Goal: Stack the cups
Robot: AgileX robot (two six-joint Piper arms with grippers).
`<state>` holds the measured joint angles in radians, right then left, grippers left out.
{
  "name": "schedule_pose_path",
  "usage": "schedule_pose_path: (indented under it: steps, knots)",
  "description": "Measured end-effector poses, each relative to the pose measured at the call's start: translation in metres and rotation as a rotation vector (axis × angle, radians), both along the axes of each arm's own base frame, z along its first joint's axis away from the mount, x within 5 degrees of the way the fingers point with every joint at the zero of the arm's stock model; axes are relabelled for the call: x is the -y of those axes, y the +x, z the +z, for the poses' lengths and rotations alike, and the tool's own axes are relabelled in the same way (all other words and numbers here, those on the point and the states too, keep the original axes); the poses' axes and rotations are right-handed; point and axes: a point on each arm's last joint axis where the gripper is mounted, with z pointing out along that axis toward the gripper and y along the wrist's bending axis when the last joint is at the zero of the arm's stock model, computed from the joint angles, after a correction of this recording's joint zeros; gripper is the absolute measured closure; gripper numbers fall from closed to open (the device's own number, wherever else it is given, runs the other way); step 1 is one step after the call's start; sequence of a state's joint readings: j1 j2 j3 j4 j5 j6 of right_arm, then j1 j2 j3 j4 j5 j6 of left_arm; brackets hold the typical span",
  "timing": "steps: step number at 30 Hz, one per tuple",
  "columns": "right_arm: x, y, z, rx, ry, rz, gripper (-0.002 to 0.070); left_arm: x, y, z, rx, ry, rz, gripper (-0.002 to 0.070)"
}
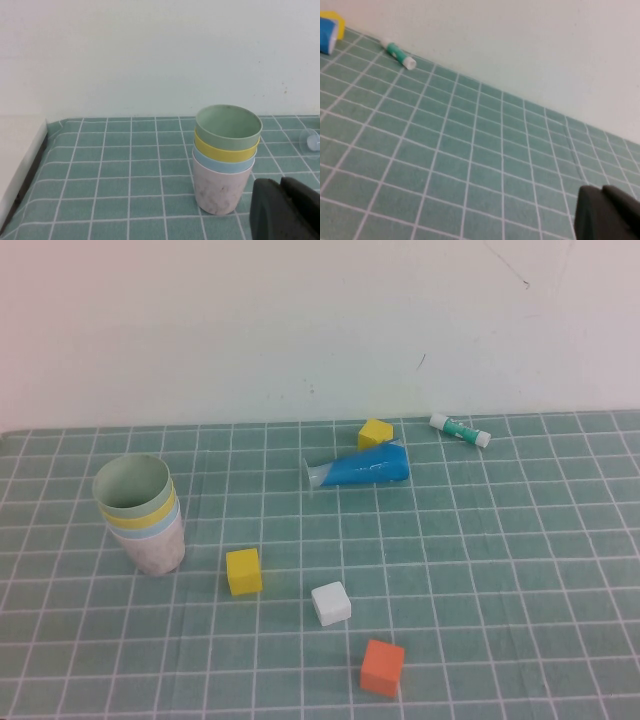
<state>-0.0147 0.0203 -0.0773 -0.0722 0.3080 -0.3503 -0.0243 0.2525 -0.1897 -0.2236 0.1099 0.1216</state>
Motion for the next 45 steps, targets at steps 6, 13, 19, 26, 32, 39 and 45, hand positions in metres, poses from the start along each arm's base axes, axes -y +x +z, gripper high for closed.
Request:
schedule_pose_path:
  steps: [6, 13, 19, 26, 32, 39, 45]
  knots:
    - [0.002, 0.000, -0.034, -0.082, 0.027, -0.041, 0.0679, 0.000, 0.000, 0.000, 0.000, 0.004, -0.001, 0.0677]
    - [0.001, 0.000, -0.035, -0.095, 0.086, -0.050, 0.0679, 0.001, 0.000, -0.002, -0.026, 0.005, -0.007, 0.0677]
    - [0.003, -0.001, -0.035, -0.085, 0.225, -0.119, 0.0679, 0.001, -0.001, -0.004, -0.041, 0.006, -0.010, 0.0677]
    - [0.003, -0.001, -0.035, -0.083, 0.240, -0.128, 0.0679, 0.001, -0.001, -0.004, -0.044, 0.006, -0.011, 0.0677]
    - [0.003, -0.001, -0.035, -0.083, 0.242, -0.130, 0.0679, 0.001, -0.001, -0.004, -0.044, 0.006, -0.011, 0.0677]
    - [0.003, -0.001, -0.035, -0.082, 0.248, -0.132, 0.0679, 0.001, -0.001, -0.004, -0.044, 0.006, -0.011, 0.0677]
    - [0.003, -0.001, -0.035, -0.082, 0.248, -0.132, 0.0679, 0.004, -0.001, -0.004, -0.044, 0.007, -0.055, 0.0677]
